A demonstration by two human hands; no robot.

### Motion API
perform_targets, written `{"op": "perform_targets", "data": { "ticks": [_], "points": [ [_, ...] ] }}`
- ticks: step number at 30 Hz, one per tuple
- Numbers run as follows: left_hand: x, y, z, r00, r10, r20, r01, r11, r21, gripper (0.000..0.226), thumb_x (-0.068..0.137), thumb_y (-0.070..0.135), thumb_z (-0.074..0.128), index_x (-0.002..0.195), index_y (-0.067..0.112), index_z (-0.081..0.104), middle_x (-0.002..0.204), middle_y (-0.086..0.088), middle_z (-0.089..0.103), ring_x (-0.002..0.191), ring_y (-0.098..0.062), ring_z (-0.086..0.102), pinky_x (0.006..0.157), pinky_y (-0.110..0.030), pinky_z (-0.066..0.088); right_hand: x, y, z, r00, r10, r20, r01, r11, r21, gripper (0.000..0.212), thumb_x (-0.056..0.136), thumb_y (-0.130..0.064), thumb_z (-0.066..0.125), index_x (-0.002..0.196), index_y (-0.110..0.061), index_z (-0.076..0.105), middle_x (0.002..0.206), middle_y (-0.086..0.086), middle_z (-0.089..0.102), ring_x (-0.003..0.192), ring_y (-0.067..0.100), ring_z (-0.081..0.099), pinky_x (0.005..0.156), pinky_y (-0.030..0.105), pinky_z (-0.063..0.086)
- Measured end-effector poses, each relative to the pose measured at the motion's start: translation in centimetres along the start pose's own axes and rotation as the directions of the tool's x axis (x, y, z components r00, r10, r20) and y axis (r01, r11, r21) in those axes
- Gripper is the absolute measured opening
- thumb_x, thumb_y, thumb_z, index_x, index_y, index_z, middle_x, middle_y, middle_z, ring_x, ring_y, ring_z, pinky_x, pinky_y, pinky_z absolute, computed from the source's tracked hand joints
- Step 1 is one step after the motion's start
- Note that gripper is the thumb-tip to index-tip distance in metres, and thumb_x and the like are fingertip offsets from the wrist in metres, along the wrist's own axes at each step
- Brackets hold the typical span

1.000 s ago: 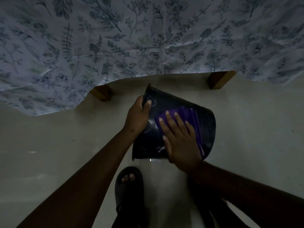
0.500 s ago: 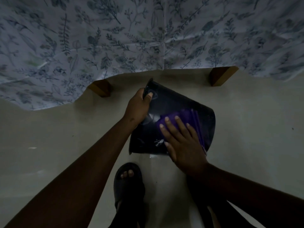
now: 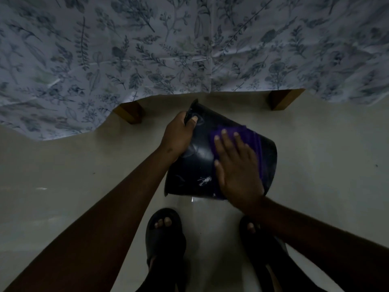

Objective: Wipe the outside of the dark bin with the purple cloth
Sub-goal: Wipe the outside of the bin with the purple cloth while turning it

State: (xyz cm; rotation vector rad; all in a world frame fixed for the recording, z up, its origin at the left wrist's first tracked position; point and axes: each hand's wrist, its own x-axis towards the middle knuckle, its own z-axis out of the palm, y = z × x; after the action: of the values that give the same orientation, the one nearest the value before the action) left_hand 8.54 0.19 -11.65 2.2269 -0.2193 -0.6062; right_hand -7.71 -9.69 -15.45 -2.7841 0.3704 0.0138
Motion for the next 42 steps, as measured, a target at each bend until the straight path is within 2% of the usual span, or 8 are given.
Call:
{"op": "perform_targets", "data": {
  "ticks": [5,10,18,20,24,29,35,42],
  "points": [
    [-0.6,-0.1,-0.2,1.000,0.020,0.015,-0.020,1.000,-0.021,0.030,0.100,0.031,0.044,0.122,0.015,0.057,0.106,0.002,0.060,0.096,-0.013,0.057,0.075,-0.024,0.043,3.5,-0.9,-0.6,0.991,-0.135,-0.017,0.136,0.991,0.013,0.056,0.099,-0.041,0.027,0.150,-0.020,0.026,0.159,0.004,0.024,0.146,0.026,0.020,0.115,0.046,0.022],
    [-1.6,0.3,-0.5,0.997,0.076,-0.030,-0.076,0.997,0.028,0.030,0.099,0.035,0.046,0.115,0.013,0.058,0.102,0.002,0.062,0.093,-0.014,0.060,0.065,-0.014,0.041,7.9,2.3,-1.3,0.992,0.100,-0.079,-0.084,0.979,0.185,0.055,0.097,-0.043,0.023,0.138,-0.015,0.046,0.139,0.006,0.054,0.124,0.024,0.051,0.104,0.040,0.040],
    [-4.9,-2.4,-0.7,0.994,0.105,-0.012,-0.105,0.994,-0.030,0.035,0.095,0.031,0.056,0.126,0.016,0.050,0.105,0.007,0.061,0.089,-0.006,0.059,0.063,0.002,0.041,6.2,4.3,-1.0,0.975,0.219,-0.035,-0.208,0.957,0.203,0.041,0.100,-0.031,0.025,0.127,-0.016,0.053,0.115,0.010,0.065,0.100,0.030,0.061,0.082,0.035,0.042],
    [-3.9,-1.9,-0.8,0.995,0.100,0.006,-0.100,0.995,-0.011,0.032,0.094,0.032,0.057,0.123,0.018,0.053,0.104,0.006,0.063,0.088,-0.008,0.060,0.062,-0.002,0.041,3.9,3.3,-1.0,0.986,0.154,-0.064,-0.142,0.976,0.163,0.051,0.097,-0.034,0.024,0.139,-0.013,0.045,0.133,0.011,0.058,0.117,0.030,0.056,0.095,0.041,0.044],
    [-2.3,-1.1,-0.5,0.995,0.092,0.023,-0.093,0.995,0.038,0.033,0.094,0.034,0.055,0.124,0.019,0.053,0.113,0.000,0.065,0.095,-0.013,0.060,0.073,-0.022,0.044,0.3,0.1,-0.7,0.998,0.050,-0.035,-0.048,0.997,0.055,0.056,0.097,-0.036,0.026,0.150,-0.019,0.028,0.157,0.002,0.028,0.145,0.026,0.024,0.114,0.047,0.021],
    [-1.5,-0.3,-0.2,0.995,0.096,-0.001,-0.096,0.995,0.021,0.032,0.096,0.032,0.052,0.124,0.016,0.053,0.117,-0.005,0.064,0.099,-0.016,0.059,0.077,-0.025,0.042,4.4,1.4,-1.1,0.997,-0.036,-0.070,0.043,0.994,0.103,0.049,0.098,-0.031,0.034,0.145,-0.017,0.038,0.150,0.005,0.041,0.136,0.025,0.040,0.109,0.042,0.031],
    [-1.4,0.0,0.0,0.997,0.068,-0.030,-0.068,0.998,0.014,0.030,0.095,0.032,0.054,0.118,0.014,0.056,0.103,0.001,0.062,0.091,-0.015,0.059,0.065,-0.021,0.043,7.3,3.4,-1.5,0.971,0.233,-0.045,-0.218,0.950,0.225,0.041,0.101,-0.027,0.034,0.137,-0.014,0.047,0.133,0.010,0.058,0.114,0.031,0.057,0.096,0.039,0.041],
    [0.2,0.9,0.0,0.999,0.049,0.023,-0.052,0.987,0.150,0.021,0.092,0.034,0.056,0.101,0.017,0.061,0.093,0.000,0.065,0.086,-0.019,0.062,0.071,-0.029,0.044,-1.9,0.5,-0.4,1.000,-0.007,-0.025,0.009,0.996,0.090,0.056,0.097,-0.041,0.029,0.150,-0.022,0.028,0.158,0.001,0.025,0.147,0.024,0.016,0.112,0.045,0.023]
  ]
}}
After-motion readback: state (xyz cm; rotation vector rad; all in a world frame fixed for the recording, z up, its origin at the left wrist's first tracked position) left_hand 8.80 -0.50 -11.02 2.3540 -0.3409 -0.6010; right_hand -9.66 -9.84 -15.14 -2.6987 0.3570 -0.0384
